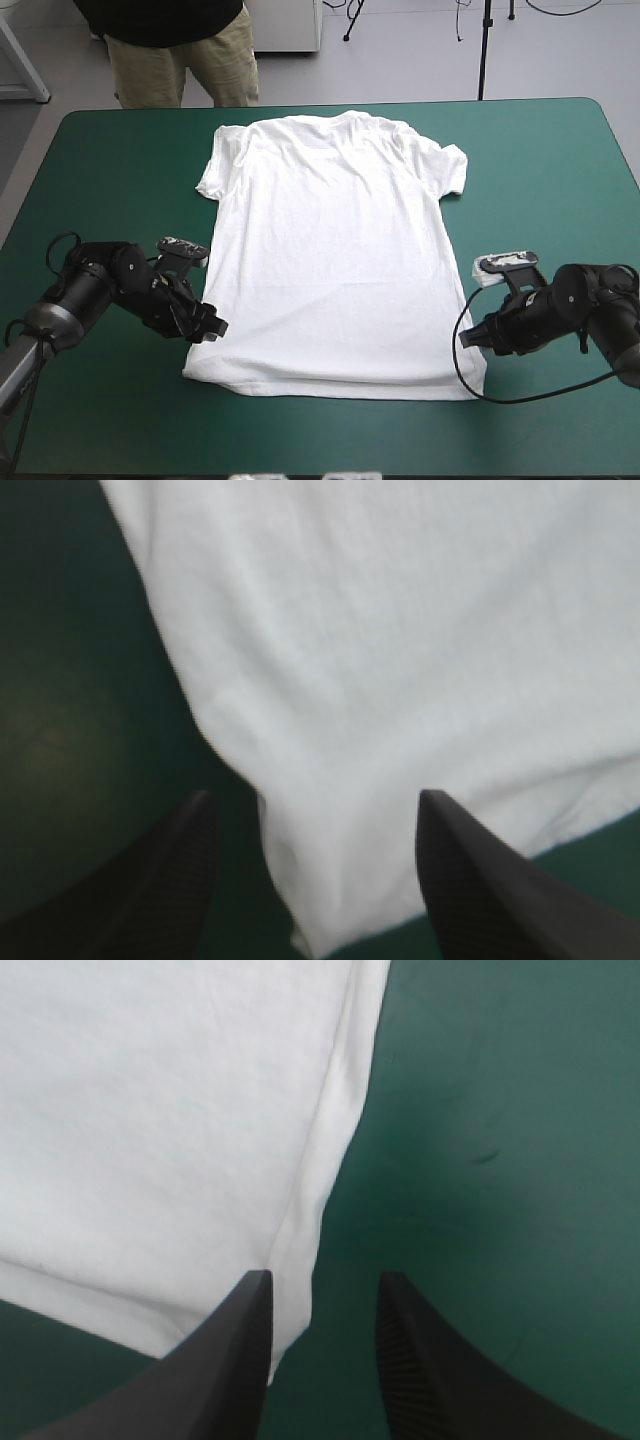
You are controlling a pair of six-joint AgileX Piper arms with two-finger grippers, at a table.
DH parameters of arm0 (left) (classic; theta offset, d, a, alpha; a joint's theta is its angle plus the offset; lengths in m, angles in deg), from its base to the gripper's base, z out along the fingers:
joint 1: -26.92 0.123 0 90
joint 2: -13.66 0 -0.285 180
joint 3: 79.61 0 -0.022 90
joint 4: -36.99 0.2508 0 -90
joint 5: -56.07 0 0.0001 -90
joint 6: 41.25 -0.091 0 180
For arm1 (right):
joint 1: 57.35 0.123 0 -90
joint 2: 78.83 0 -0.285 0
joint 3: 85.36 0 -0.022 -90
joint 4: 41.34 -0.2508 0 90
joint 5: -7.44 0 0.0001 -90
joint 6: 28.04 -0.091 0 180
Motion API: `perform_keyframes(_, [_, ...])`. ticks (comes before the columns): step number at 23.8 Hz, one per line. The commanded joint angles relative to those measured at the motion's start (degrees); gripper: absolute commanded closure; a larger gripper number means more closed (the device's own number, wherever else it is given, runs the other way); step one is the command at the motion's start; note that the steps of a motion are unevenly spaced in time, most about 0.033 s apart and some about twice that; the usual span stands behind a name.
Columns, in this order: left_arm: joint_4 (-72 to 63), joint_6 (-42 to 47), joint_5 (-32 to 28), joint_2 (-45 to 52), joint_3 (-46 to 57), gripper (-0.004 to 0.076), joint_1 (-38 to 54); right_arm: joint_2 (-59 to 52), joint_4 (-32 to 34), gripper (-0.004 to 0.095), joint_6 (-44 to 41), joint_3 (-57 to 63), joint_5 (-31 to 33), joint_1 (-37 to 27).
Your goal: Fold the cloth
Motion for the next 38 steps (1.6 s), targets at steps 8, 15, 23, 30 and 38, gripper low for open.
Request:
perform_keyframes(8, [3.9, 12.2, -25.6, -7.6, -7.2, 0.0250, 1.4, -0.4, 0.1, 0.0575, 0.4, -16.5, -2.1, -0.3])
perform_keyframes(15, [0.7, 12.4, -23.8, -20.9, -21.0, 0.0251, 5.7, 1.3, 0.1, 0.0575, 0.6, -17.9, -3.4, -0.3])
perform_keyframes(23, [-1.6, 8.7, -19.0, -29.6, -29.4, 0.0260, 5.7, 4.3, -0.2, 0.0575, 0.6, -17.9, -4.1, -0.3])
perform_keyframes(30, [-7.4, 3.2, -17.5, -33.3, -29.9, 0.0675, 5.7, 5.7, -0.1, 0.0575, 1.0, -17.9, -5.6, -0.3])
perform_keyframes(38, [-8.9, 0.6, -16.6, -33.3, -29.9, 0.0733, 5.7, 6.7, 0.1, 0.0574, 2.8, -20.4, -8.7, -0.3])
